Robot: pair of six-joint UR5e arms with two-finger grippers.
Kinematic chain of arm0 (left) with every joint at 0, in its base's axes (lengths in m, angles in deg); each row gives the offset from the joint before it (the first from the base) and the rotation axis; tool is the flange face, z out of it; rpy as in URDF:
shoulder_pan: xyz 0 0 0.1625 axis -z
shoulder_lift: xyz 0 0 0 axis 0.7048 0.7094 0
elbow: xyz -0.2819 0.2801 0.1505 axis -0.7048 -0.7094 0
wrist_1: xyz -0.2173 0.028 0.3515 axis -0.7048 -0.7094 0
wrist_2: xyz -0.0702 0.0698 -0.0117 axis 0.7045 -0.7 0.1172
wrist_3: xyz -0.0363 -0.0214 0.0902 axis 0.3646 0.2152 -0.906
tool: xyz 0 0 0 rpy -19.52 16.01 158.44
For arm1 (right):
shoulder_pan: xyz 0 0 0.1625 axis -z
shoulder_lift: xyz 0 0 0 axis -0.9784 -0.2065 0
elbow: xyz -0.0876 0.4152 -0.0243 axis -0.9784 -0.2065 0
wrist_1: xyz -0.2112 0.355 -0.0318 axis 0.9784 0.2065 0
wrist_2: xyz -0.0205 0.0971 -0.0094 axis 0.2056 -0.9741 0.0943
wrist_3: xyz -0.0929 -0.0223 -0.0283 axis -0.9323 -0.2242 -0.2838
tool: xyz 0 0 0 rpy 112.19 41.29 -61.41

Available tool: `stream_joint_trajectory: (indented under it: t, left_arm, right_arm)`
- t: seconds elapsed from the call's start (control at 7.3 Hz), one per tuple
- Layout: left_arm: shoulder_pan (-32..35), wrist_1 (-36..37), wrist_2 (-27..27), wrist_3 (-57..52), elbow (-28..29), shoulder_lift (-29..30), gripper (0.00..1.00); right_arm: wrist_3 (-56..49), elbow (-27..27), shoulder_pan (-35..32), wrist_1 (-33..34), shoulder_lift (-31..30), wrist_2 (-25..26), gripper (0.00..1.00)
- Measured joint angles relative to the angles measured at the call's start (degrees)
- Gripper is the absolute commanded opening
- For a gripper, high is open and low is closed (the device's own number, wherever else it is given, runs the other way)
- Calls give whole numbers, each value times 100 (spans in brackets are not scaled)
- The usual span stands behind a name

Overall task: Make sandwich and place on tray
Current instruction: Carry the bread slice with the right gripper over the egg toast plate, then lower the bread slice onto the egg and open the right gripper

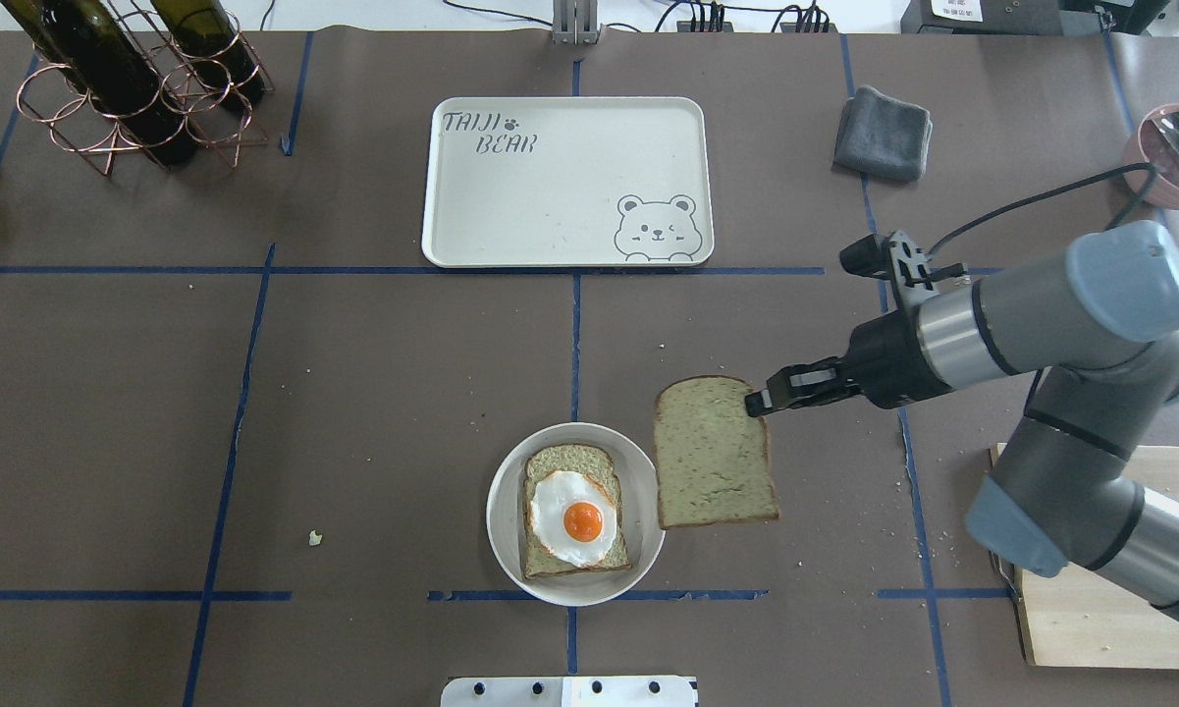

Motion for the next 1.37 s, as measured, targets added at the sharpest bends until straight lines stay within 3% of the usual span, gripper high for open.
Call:
stream_joint_trajectory:
  t: [0.41, 1.1, 1.23, 1.37]
  left_arm:
    - [3, 0, 0, 0, 15, -14, 100]
    - [26, 0, -8, 7, 26, -62, 100]
    - [28, 0, -7, 3, 29, -62, 100]
    - [29, 0, -3, 3, 30, -59, 100]
  right_arm:
    - [37, -232, 1065, 770, 913, 1262, 0]
    - [37, -685, 1361, 875, 1103, 1737, 0]
    - [36, -699, 1377, 873, 1069, 1776, 10]
    - [34, -698, 1381, 872, 1020, 1789, 57]
